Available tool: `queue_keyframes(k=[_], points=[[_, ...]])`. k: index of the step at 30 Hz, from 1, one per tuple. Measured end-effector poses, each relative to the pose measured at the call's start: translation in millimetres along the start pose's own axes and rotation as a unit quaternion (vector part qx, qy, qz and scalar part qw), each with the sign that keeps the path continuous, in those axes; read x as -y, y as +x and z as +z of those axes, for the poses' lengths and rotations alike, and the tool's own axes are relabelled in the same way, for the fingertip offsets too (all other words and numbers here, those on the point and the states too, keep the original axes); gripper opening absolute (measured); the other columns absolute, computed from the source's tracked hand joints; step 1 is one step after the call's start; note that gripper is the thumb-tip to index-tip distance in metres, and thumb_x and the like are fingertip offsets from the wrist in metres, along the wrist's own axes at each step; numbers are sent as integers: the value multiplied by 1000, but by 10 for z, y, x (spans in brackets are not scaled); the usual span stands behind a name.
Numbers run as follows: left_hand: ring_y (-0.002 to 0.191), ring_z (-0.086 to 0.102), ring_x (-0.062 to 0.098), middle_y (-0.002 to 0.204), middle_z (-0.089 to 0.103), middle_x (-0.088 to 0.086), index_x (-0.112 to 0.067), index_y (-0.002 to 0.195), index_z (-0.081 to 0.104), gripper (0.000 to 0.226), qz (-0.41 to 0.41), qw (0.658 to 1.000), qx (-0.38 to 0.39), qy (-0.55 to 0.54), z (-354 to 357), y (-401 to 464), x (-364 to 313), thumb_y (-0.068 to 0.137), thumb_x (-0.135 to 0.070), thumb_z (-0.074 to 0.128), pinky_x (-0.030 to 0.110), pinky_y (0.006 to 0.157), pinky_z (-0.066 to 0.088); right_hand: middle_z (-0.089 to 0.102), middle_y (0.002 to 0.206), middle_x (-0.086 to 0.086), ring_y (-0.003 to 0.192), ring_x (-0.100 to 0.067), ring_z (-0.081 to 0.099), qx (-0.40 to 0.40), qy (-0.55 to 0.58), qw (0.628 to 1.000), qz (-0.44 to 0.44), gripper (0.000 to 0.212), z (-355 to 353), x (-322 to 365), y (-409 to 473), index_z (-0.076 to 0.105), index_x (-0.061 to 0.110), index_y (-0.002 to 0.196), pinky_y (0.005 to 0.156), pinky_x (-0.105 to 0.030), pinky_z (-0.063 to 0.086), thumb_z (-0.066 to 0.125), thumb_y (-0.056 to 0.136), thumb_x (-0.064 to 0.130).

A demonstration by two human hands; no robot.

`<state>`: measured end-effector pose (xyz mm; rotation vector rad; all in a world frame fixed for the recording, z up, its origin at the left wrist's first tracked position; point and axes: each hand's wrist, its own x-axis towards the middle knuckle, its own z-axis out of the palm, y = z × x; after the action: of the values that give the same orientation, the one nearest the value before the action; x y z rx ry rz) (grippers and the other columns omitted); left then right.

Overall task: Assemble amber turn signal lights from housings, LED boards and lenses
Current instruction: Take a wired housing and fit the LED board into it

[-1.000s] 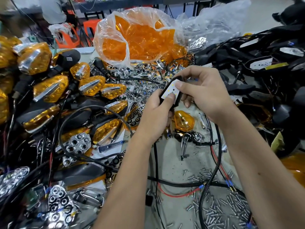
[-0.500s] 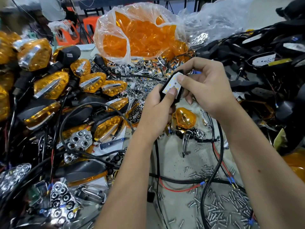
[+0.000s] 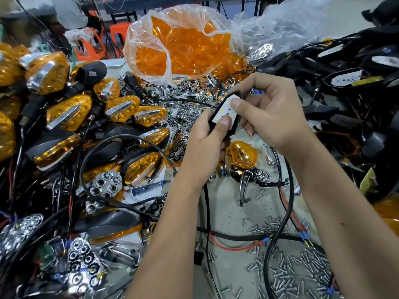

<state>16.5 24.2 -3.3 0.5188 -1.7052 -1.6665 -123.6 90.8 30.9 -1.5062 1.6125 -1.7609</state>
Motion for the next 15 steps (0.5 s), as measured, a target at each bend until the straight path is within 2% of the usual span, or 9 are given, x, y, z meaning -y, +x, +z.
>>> queue_keyframes(k=[5, 9, 11, 12, 15], points=[[54, 45, 11, 73, 52, 2, 0, 110, 50, 32, -6, 999, -4, 41, -15, -10, 3, 105, -32, 48, 21, 44, 35, 61, 67, -15, 47, -29, 57, 7, -17, 1000, 16, 5, -34, -5, 7, 70, 0, 98, 45, -29, 46, 67, 94, -1], [62, 54, 20, 81, 55, 17, -7, 107, 53, 23, 11, 998, 5, 69, -12, 6, -23, 104, -29, 45, 35, 49, 46, 62, 60, -2, 44, -25, 56, 47, -36, 998, 30, 6, -52, -12, 8, 72, 2, 96, 44, -30, 47, 69, 93, -2], [59, 52, 24, 83, 55, 27, -15, 104, 53, 14, 17, 998, 15, 63, -32, 8, -44, 103, -24, 42, 36, 47, 46, 62, 57, -6, 42, -25, 56, 71, -50, 995, 42, 4, -13, -17, 10, 72, 2, 95, 44, -30, 47, 70, 93, 0], [58, 52, 24, 84, 57, 27, -18, 103, 53, 13, 14, 998, 20, 66, -47, 9, -50, 102, -22, 41, 34, 46, 45, 62, 56, -10, 42, -25, 56, 78, -57, 994, 49, 3, 8, -19, 12, 72, 2, 95, 45, -31, 48, 70, 93, 0], [57, 52, 23, 80, 64, 11, -24, 106, 55, 18, -2, 996, 41, 73, -85, 9, -47, 104, -20, 37, 28, 45, 41, 62, 57, -15, 42, -26, 57, 79, -53, 993, 70, 6, 50, -27, 28, 72, 4, 91, 45, -30, 49, 71, 92, -1]])
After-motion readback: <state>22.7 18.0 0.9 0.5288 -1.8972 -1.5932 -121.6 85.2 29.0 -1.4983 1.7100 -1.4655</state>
